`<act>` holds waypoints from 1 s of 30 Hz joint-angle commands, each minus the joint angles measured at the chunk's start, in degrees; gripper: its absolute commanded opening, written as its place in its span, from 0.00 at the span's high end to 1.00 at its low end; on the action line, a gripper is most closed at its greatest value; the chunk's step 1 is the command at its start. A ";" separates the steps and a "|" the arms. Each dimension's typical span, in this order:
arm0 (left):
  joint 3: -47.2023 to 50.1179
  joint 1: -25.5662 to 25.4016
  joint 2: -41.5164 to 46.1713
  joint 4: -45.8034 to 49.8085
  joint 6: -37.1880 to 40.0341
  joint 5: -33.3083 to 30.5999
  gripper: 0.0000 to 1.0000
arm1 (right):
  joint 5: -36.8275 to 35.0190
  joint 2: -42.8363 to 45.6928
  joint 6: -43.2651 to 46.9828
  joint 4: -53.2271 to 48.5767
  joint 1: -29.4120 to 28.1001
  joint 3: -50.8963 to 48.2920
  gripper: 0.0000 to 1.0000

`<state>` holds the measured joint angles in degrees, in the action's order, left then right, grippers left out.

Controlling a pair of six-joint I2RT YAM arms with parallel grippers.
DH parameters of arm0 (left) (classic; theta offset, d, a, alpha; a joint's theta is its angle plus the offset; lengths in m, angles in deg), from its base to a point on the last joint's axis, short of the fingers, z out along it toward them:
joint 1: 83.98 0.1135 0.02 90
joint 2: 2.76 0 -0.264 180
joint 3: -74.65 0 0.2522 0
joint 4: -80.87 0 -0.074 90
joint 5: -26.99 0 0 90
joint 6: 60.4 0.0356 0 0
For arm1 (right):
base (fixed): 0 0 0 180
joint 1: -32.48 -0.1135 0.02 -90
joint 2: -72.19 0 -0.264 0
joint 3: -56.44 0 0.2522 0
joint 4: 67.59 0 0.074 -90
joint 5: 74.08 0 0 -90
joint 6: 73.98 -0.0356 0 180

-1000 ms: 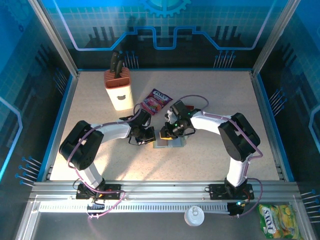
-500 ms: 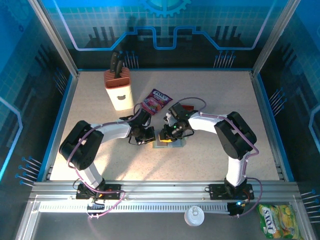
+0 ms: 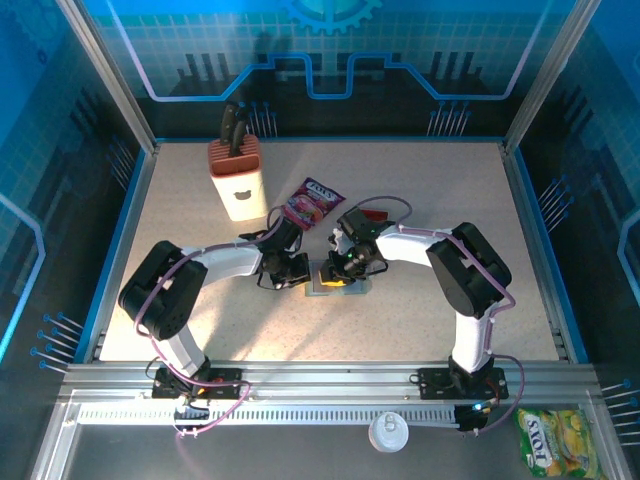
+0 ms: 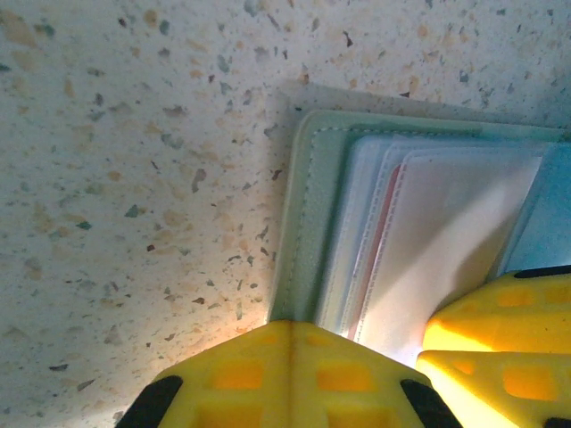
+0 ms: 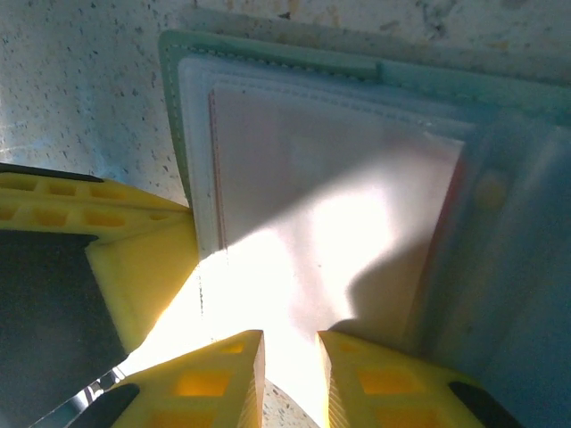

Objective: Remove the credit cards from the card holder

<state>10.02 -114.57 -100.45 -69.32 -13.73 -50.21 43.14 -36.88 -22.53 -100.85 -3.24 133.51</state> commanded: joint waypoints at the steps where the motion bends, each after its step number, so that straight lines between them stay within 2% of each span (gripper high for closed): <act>1: -0.92 0.37 -0.91 2.49 1.32 -1.39 1.00 | -3.10 1.04 0.84 -3.12 -0.42 -1.00 0.76; 16: -1.69 0.42 -0.77 3.59 1.67 -1.75 1.00 | -2.23 2.63 1.67 -1.74 1.75 -3.64 0.76; 30: -4.06 0.38 3.38 3.56 0.59 1.69 0.98 | 2.59 2.86 -0.91 6.92 3.78 -8.21 0.76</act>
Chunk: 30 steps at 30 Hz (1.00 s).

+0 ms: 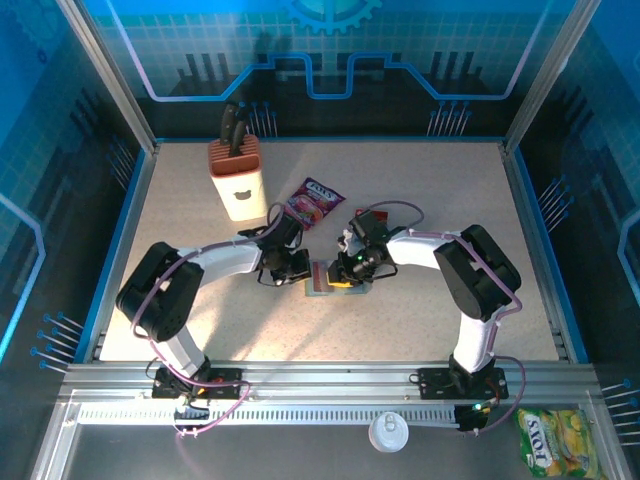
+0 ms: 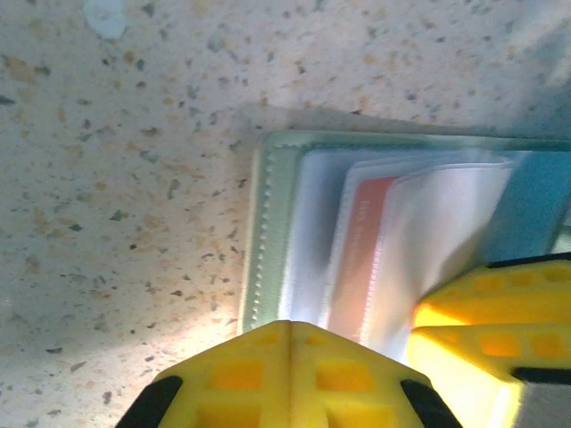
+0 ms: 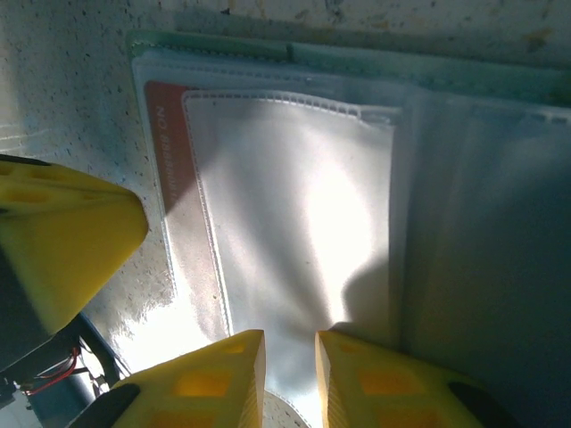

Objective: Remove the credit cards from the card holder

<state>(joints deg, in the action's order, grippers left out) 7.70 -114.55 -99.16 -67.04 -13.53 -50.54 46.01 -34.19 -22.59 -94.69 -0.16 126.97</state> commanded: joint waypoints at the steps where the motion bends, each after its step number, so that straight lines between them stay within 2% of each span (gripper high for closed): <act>1: -1.79 0.23 2.17 0.68 0.04 2.66 0.95 | -0.04 0.16 -0.93 1.15 0.72 -1.75 0.76; 15: -0.56 -0.80 0.00 -5.16 -4.35 6.21 0.75 | 1.81 -0.19 -1.64 3.94 1.60 -3.42 0.76; 23: 0.09 -0.81 -2.61 -7.80 -6.17 7.87 0.73 | 3.35 -0.21 -2.24 5.82 2.32 -4.72 0.76; 30: 0.12 -0.81 -3.48 -7.20 -6.70 6.56 0.71 | 4.37 0.04 -2.70 7.40 3.07 -5.79 0.77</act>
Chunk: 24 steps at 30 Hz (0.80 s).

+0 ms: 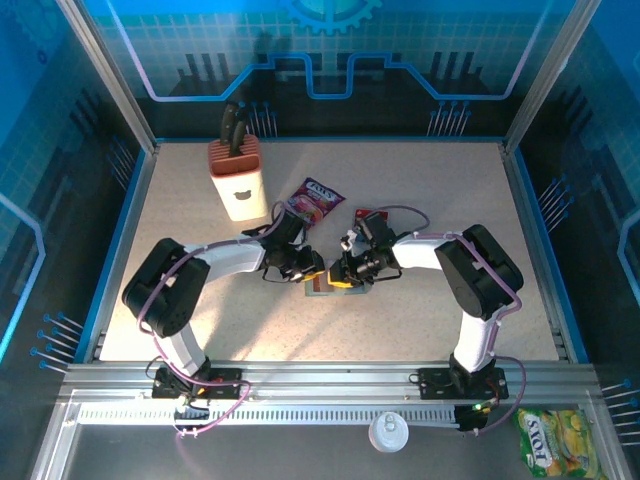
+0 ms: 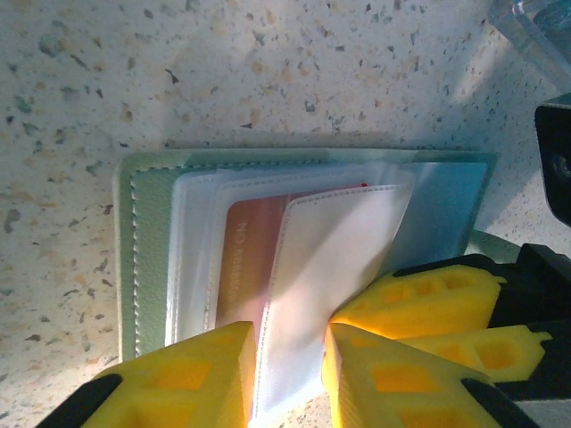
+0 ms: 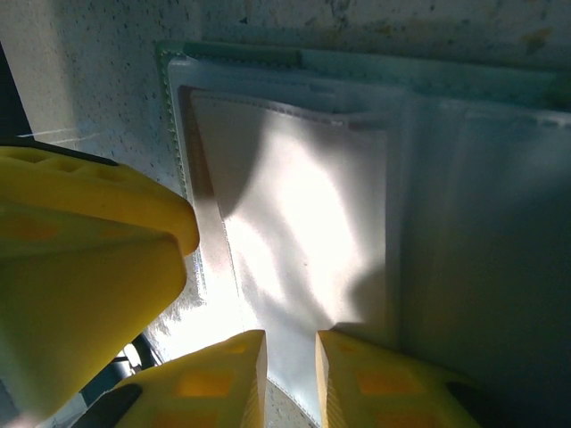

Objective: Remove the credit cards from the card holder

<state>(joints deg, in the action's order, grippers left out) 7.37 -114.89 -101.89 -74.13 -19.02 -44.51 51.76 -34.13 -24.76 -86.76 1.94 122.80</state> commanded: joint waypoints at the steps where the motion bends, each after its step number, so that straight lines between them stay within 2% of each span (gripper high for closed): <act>1: 0.52 -0.45 -0.93 -0.29 -1.38 0.62 0.70 | -1.28 -0.08 -0.56 -0.35 1.03 -1.75 0.77; 11: 0.58 -0.45 -2.47 -2.80 -2.73 2.55 0.68 | -0.13 -0.37 -0.93 1.34 1.80 -3.47 0.77; 24: 0.48 -0.45 -3.14 -4.92 -3.67 4.35 0.78 | 0.63 -0.57 -1.50 2.46 1.89 -3.99 0.77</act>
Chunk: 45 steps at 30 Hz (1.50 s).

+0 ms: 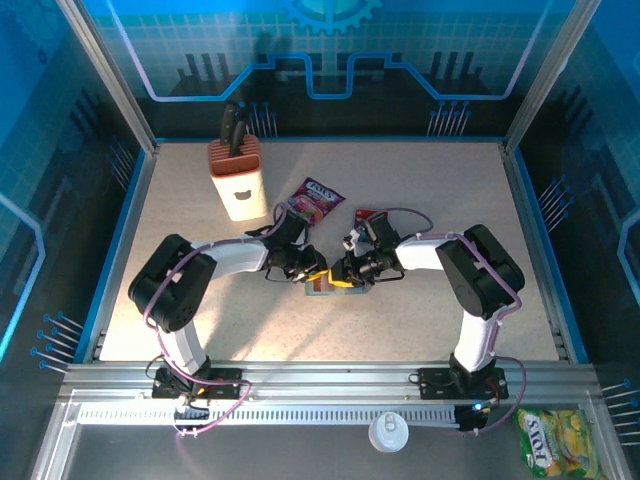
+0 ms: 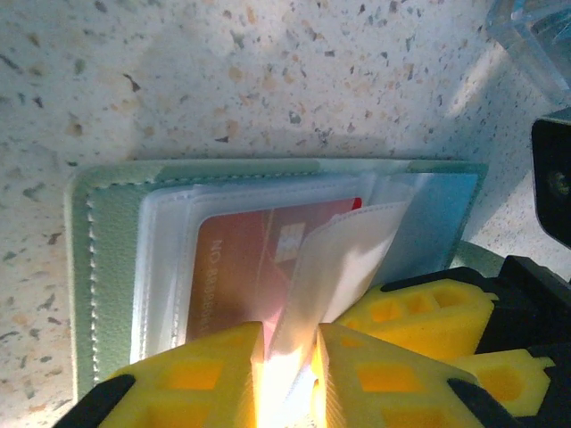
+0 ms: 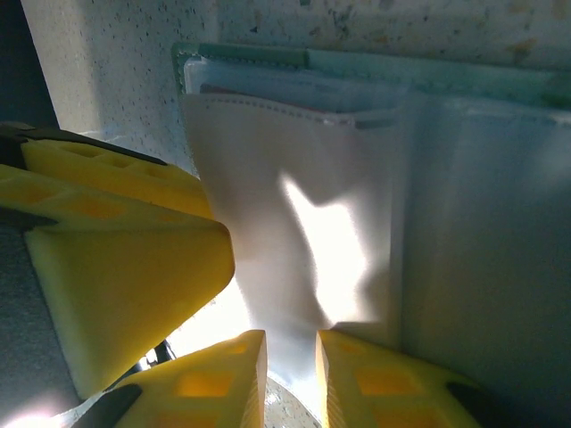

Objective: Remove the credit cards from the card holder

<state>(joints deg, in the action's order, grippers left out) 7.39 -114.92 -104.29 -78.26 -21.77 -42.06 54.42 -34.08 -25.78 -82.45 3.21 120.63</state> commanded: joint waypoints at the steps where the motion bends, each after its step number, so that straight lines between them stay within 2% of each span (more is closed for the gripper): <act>1: 0.50 -0.43 -0.62 -0.73 -0.85 1.89 0.79 | -2.03 -0.64 -0.54 -1.77 0.63 -1.88 0.77; 9: 1.02 -0.44 1.40 -1.31 -0.92 2.03 0.80 | -1.63 -0.15 -1.33 -0.77 0.58 -2.20 0.77; 15: 0.94 -0.42 1.78 -1.34 -0.94 2.08 0.74 | -1.15 1.49 -1.65 -0.30 0.63 -2.15 0.77; 29: 0.15 -0.38 3.16 -0.70 -0.90 2.34 0.78 | -3.66 6.73 -0.59 -4.73 1.02 -1.84 0.77; 45: -4.47 -2.62 1.29 1.34 -0.44 3.19 0.79 | -7.39 15.88 2.95 -10.94 7.88 -3.93 0.77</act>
<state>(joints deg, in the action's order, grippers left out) 5.16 -116.82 -102.35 -78.19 -22.60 -40.57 47.60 -19.99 -24.25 -91.04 10.09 117.75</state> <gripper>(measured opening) 0.216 0.230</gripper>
